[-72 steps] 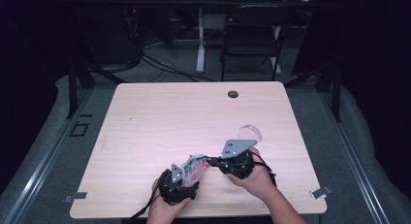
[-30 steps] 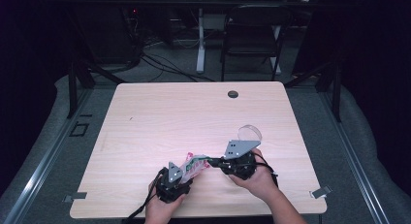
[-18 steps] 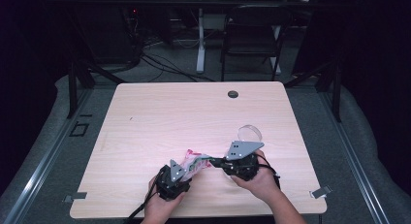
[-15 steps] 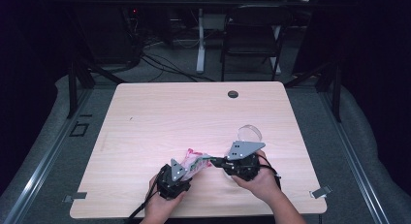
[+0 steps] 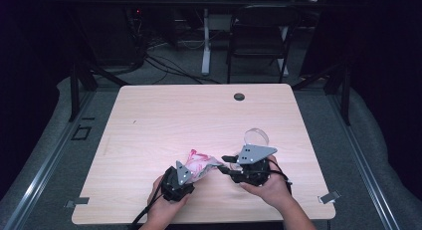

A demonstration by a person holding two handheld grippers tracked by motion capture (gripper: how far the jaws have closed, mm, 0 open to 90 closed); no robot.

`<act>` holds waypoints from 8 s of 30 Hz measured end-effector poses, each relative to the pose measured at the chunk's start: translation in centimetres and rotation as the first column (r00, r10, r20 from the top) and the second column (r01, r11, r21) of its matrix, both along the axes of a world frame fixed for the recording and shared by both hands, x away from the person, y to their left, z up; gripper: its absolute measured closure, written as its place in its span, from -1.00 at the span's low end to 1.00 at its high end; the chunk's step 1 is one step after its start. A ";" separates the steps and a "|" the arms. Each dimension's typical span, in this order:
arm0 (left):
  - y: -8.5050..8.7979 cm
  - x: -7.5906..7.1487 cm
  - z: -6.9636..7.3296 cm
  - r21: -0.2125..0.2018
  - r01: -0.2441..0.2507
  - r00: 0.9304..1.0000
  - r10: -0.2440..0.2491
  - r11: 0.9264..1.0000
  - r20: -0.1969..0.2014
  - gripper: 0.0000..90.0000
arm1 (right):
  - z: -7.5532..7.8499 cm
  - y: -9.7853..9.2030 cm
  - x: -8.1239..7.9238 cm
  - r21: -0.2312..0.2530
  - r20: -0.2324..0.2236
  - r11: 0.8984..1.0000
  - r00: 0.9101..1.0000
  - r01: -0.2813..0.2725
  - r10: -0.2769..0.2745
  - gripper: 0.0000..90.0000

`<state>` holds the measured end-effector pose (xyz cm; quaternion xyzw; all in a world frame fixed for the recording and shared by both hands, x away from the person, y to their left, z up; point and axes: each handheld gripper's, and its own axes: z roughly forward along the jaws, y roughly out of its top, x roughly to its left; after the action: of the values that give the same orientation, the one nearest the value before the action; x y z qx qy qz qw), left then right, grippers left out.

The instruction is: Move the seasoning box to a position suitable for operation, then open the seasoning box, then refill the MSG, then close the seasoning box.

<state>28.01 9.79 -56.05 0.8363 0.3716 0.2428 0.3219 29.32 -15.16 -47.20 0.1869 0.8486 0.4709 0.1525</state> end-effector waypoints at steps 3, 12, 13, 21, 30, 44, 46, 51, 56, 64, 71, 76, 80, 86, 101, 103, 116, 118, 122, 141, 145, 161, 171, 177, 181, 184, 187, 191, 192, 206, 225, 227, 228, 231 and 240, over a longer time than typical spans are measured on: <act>0.1 0.2 0.0 -0.001 -0.003 1.000 0.003 1.000 -0.002 0.27 | 0.2 -0.3 0.0 0.010 -0.004 1.000 1.000 0.007 -0.007 0.32; 0.7 0.6 0.4 0.008 -0.028 1.000 0.028 1.000 0.000 0.27 | 0.4 -0.8 0.5 -0.003 -0.026 1.000 0.999 0.019 -0.019 0.12; 0.8 0.7 0.4 0.011 -0.030 1.000 0.030 0.999 -0.001 0.27 | 0.5 -0.8 0.5 -0.002 -0.024 1.000 0.999 0.021 -0.021 0.10; 1.0 1.2 0.9 0.024 -0.042 0.999 0.042 0.999 0.006 0.27 | 0.8 -1.1 0.6 -0.010 0.010 0.999 0.999 0.050 -0.050 0.02; 1.0 1.9 1.5 0.043 -0.043 0.999 0.042 0.998 0.018 0.27 | 1.4 -1.3 0.8 -0.038 0.034 0.998 0.998 0.059 -0.058 0.03; 0.1 4.1 3.5 0.094 -0.030 0.999 0.025 0.995 0.046 0.28 | 3.6 -2.3 2.3 -0.080 0.068 0.995 0.996 0.066 -0.060 0.08; -0.3 4.5 3.6 0.103 -0.026 0.999 0.022 0.994 0.041 0.28 | 4.0 -2.7 2.7 -0.085 0.074 0.994 0.996 0.065 -0.059 0.07; -1.2 5.3 4.0 0.119 -0.012 0.999 0.007 0.993 0.044 0.28 | 4.8 -3.2 3.6 -0.147 0.105 0.988 0.994 0.048 -0.033 0.06; -2.2 5.8 4.2 0.141 0.002 0.999 -0.009 0.990 0.052 0.28 | 4.9 -3.8 4.2 -0.164 0.098 0.986 0.995 0.038 -0.022 0.03; -3.5 5.8 4.5 0.175 0.023 0.997 -0.036 0.984 0.074 0.28 | 4.7 -3.8 3.7 -0.171 0.133 0.985 0.991 0.034 -0.011 -0.02; -3.8 5.8 4.7 0.194 0.033 0.995 -0.050 0.980 0.082 0.28 | 4.7 -3.4 3.1 -0.176 0.154 0.984 0.988 0.019 0.008 -0.04; -4.1 5.8 4.9 0.224 0.036 0.993 -0.059 0.974 0.098 0.28 | 4.7 -3.0 2.8 -0.183 0.173 0.983 0.984 0.002 0.030 -0.04; -4.5 5.7 5.1 0.245 0.043 0.991 -0.073 0.969 0.115 0.28 | 4.7 -2.7 2.5 -0.197 0.187 0.980 0.981 -0.012 0.050 -0.02; -5.2 5.5 5.2 0.271 0.059 0.987 -0.096 0.961 0.126 0.28 | 4.6 -2.2 2.3 -0.207 0.198 0.978 0.977 -0.035 0.077 0.01; -5.6 5.5 5.3 0.286 0.062 0.985 -0.105 0.956 0.140 0.28 | 4.2 -1.6 2.0 -0.233 0.166 0.969 0.979 -0.081 0.121 0.22; -5.7 5.5 5.3 0.290 0.064 0.984 -0.110 0.955 0.143 0.28 | 4.2 -1.5 1.9 -0.232 0.152 0.969 0.981 -0.085 0.122 0.29; -5.8 5.3 5.3 0.331 0.067 0.976 -0.131 0.941 0.175 0.28 | 4.3 -1.8 1.8 -0.233 0.118 0.966 0.983 -0.108 0.138 0.80; -5.7 5.3 5.3 0.329 0.067 0.975 -0.132 0.942 0.178 0.28 | 4.3 -2.0 1.9 -0.221 0.109 0.969 0.985 -0.107 0.134 0.90; -5.7 5.2 5.4 0.333 0.064 0.972 -0.134 0.941 0.192 0.28 | 4.3 -2.2 2.0 -0.191 0.079 0.975 0.989 -0.110 0.127 0.99; -5.6 4.6 5.4 0.370 0.077 0.954 -0.176 0.926 0.242 0.29 | 4.2 -2.9 2.7 -0.107 -0.032 0.990 0.996 -0.091 0.088 1.00; -5.7 4.5 5.5 0.382 0.079 0.950 -0.185 0.921 0.250 0.29 | 4.2 -3.1 3.0 -0.082 -0.054 0.994 0.996 -0.078 0.074 1.00; -6.2 3.9 5.8 0.485 0.086 0.916 -0.261 0.870 0.306 0.31 | 3.9 -4.3 4.0 -0.009 -0.112 1.000 0.994 -0.010 0.009 1.00; -6.3 3.9 6.0 0.506 0.074 0.907 -0.269 0.859 0.324 0.32 | 3.9 -4.4 4.0 0.001 -0.108 1.000 0.994 0.010 -0.010 1.00; -6.3 3.7 6.1 0.523 0.059 0.896 -0.276 0.851 0.348 0.32 | 4.0 -4.4 3.9 -0.002 -0.105 1.000 0.994 0.014 -0.015 1.00; -6.2 3.5 6.1 0.538 0.055 0.887 -0.289 0.841 0.361 0.32 | 4.0 -4.4 3.8 0.003 -0.105 1.000 0.994 0.002 -0.002 1.00; -6.3 3.3 6.1 0.549 0.052 0.881 -0.297 0.834 0.368 0.32 | 4.0 -4.4 3.6 -0.005 -0.104 1.000 0.995 -0.004 0.003 1.00; -6.4 3.2 6.1 0.565 0.046 0.873 -0.308 0.824 0.379 0.33 | 4.0 -4.5 3.5 -0.006 -0.107 1.000 0.994 -0.008 0.008 1.00; -6.5 3.0 6.3 0.577 0.040 0.867 -0.316 0.816 0.386 0.33 | 4.0 -4.7 3.4 0.004 -0.109 1.000 0.994 -0.012 0.013 1.00; -6.5 3.0 6.4 0.584 0.039 0.862 -0.323 0.811 0.391 0.33 | 4.0 -4.8 3.4 0.005 -0.110 1.000 0.994 -0.014 0.014 1.00; -6.9 2.9 6.8 0.629 0.032 0.839 -0.363 0.777 0.405 0.33 | 3.7 -5.3 3.1 0.004 -0.112 1.000 0.994 -0.016 0.017 1.00; -7.0 2.9 7.4 0.657 0.026 0.829 -0.384 0.753 0.407 0.34 | 3.7 -5.4 2.9 0.000 -0.108 1.000 0.994 -0.012 0.012 1.00; -7.0 2.9 7.3 0.655 0.028 0.830 -0.383 0.755 0.405 0.34 | 3.7 -5.5 2.9 0.001 -0.108 1.000 0.994 -0.010 0.010 1.00; -7.0 2.9 7.4 0.657 0.029 0.829 -0.386 0.753 0.405 0.34 | 3.7 -5.5 2.9 0.000 -0.109 1.000 0.994 -0.009 0.009 1.00; -7.1 2.9 7.4 0.660 0.029 0.826 -0.389 0.751 0.407 0.34 | 3.7 -5.5 2.9 -0.001 -0.108 1.000 0.994 -0.009 0.008 1.00; -7.2 2.8 7.6 0.679 0.022 0.818 -0.403 0.734 0.410 0.34 | 3.7 -5.7 2.9 0.002 -0.104 1.000 0.995 -0.005 0.005 1.00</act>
<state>30.85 2.58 -48.41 0.8315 0.0578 0.5369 0.1300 32.22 -20.83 -43.47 0.2093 0.8554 0.4616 0.1069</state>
